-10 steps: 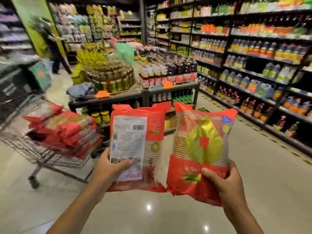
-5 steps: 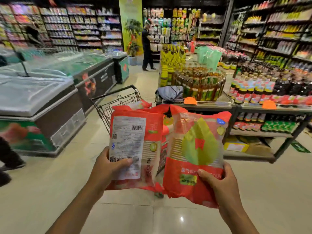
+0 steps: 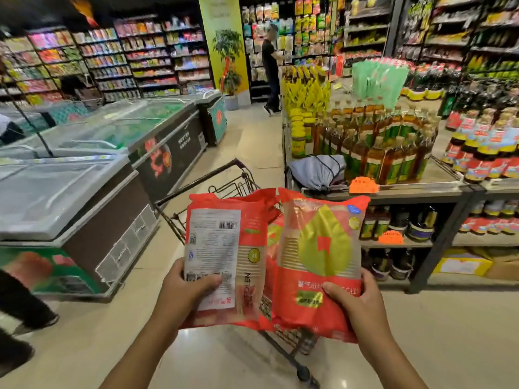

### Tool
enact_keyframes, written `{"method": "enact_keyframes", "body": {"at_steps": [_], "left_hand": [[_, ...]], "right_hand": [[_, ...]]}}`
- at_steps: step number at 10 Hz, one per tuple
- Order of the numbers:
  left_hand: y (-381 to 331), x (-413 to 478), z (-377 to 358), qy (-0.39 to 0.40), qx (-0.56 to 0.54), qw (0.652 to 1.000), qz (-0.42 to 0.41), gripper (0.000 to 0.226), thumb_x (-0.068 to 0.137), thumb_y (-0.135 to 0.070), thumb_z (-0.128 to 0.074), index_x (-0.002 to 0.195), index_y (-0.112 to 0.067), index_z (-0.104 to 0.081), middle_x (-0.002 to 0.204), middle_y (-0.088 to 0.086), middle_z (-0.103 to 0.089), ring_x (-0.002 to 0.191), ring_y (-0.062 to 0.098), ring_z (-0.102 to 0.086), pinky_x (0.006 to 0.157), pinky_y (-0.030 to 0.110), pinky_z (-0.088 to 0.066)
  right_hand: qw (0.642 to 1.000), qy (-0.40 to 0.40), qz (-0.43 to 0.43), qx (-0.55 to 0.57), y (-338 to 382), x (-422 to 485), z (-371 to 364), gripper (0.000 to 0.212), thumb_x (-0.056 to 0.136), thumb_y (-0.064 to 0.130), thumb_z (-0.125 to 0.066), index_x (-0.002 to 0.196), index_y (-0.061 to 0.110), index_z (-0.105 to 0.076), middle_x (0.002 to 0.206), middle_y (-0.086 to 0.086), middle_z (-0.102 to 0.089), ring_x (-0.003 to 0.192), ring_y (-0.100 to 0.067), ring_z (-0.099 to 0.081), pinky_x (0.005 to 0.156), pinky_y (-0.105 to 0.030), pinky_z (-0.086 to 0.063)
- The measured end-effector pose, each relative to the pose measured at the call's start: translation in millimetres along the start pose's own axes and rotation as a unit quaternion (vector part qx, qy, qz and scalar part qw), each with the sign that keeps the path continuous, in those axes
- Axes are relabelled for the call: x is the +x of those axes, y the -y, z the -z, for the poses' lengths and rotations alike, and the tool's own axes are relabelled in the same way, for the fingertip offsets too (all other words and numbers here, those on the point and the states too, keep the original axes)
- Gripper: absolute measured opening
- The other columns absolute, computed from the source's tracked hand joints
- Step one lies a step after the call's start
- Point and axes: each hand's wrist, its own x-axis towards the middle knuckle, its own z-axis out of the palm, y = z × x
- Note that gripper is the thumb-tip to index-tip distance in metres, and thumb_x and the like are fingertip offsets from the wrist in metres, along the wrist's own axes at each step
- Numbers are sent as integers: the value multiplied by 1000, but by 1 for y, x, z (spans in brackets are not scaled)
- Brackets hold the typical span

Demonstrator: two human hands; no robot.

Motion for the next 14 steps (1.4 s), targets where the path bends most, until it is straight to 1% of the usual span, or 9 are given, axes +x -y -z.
{"method": "enact_keyframes", "body": {"at_steps": [1, 3, 6, 8, 9, 10, 11, 13, 14], "left_hand": [[2, 69, -9, 11, 7, 1000, 6, 55, 65, -9, -90, 113, -16, -63, 103, 7, -79, 82, 23, -79, 62, 30, -62], [27, 219, -44, 86, 35, 995, 46, 68, 55, -25, -92, 117, -20, -62, 106, 8, -78, 87, 28, -78, 78, 50, -63], [112, 456, -137, 296, 122, 943, 94, 78, 51, -42, -94, 120, -24, -61, 108, 2, -78, 95, 23, -77, 89, 53, -60], [135, 521, -190, 377, 179, 902, 112, 43, 60, -39, -84, 100, -25, -74, 97, -2, -81, 89, 19, -77, 86, 40, -60], [134, 529, -198, 437, 160, 875, 133, 41, 68, -30, -85, 108, -27, -75, 104, -3, -81, 95, 19, -77, 91, 43, -59], [138, 531, -201, 481, 163, 851, 136, 52, 77, -23, -87, 125, -26, -66, 113, -3, -79, 103, 19, -76, 93, 44, -57], [142, 533, -201, 465, 200, 858, 92, 60, 75, -31, -88, 130, -26, -63, 115, -4, -77, 103, 16, -75, 94, 46, -58], [121, 506, -196, 367, 344, 855, -122, 59, 77, -45, -76, 129, -22, -57, 121, 2, -66, 110, 26, -64, 93, 45, -53], [110, 492, -205, 333, 452, 792, -241, 80, 82, -48, -66, 145, -3, -43, 145, 22, -49, 132, 41, -47, 108, 53, -41]], "right_hand": [[1000, -8, -8, 0, -3, 59, -26, 86, 56, 32, -90, 133, 24, -51, 115, -4, -69, 92, -25, -74, 64, -36, -61], [994, -85, -67, 6, -35, 157, -52, 77, 65, 21, -93, 130, 22, -52, 111, -9, -69, 87, -30, -74, 73, -50, -62], [949, -278, -148, -16, -80, 267, -98, 57, 61, 14, -91, 110, 13, -60, 100, -13, -74, 77, -28, -76, 60, -35, -59], [911, -342, -224, -51, -103, 309, -97, 46, 62, 26, -87, 102, 14, -67, 89, -5, -76, 68, -16, -75, 55, -25, -54], [901, -347, -253, -62, -105, 321, -90, 30, 75, 17, -84, 101, 14, -70, 83, -2, -76, 61, -10, -74, 48, -19, -52], [894, -329, -286, -103, -108, 326, -83, 52, 65, 30, -89, 109, 13, -69, 92, -4, -77, 77, -20, -76, 66, -31, -60], [882, -344, -295, -129, -109, 320, -83, 74, 57, 48, -91, 116, 16, -59, 104, -3, -72, 92, -24, -72, 86, -43, -59], [888, -297, -242, -255, -94, 293, -92, 80, 75, 57, -72, 138, 15, -49, 132, -12, -64, 118, -33, -62, 99, -42, -49], [862, -298, -213, -350, -74, 268, -93, 77, 83, 57, -65, 144, 15, -44, 136, -16, -59, 125, -36, -55, 102, -45, -46]]}}
